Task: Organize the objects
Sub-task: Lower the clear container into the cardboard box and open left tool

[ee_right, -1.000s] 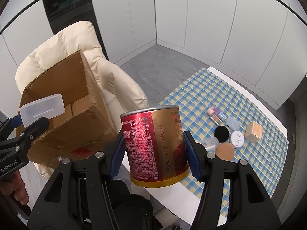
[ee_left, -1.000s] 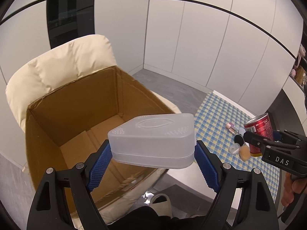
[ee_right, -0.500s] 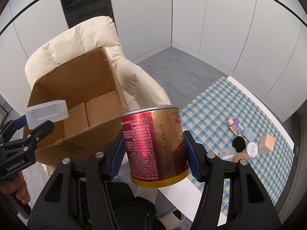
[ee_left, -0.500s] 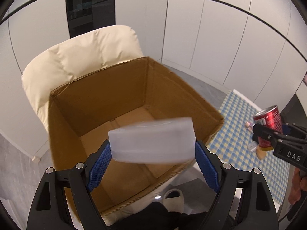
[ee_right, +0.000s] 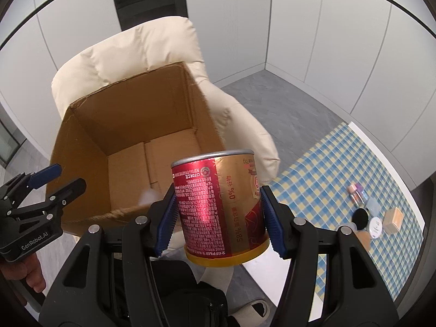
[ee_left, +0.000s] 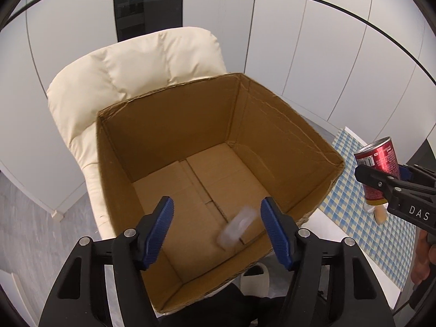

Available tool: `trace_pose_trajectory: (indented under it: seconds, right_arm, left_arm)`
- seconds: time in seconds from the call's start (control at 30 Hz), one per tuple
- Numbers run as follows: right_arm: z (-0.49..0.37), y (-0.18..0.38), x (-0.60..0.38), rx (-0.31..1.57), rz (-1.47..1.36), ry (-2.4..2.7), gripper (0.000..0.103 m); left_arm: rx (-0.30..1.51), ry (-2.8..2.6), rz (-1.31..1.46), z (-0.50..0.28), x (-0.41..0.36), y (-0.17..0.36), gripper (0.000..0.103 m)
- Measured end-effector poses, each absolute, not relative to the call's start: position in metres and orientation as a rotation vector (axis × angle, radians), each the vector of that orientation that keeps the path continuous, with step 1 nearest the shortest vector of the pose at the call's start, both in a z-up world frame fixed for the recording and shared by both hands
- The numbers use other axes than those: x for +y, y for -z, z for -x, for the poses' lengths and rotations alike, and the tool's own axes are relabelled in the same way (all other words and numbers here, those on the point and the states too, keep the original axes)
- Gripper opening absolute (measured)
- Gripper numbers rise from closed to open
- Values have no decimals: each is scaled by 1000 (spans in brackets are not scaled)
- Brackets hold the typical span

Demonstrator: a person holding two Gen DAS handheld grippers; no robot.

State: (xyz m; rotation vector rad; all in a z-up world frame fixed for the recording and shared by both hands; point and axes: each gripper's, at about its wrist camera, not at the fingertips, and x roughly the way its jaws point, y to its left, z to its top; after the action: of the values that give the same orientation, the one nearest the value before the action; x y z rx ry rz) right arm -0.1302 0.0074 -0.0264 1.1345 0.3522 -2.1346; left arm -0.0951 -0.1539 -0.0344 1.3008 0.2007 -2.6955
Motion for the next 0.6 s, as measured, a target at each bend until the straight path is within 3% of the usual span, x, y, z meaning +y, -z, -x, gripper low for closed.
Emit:
trace_pose_trajectory:
  seconds: [0.6]
  right_arm:
    - [103,22,-47,380,-1104,2069,60]
  left_arm:
    - [252,2664,-1245,67,-194,31,67]
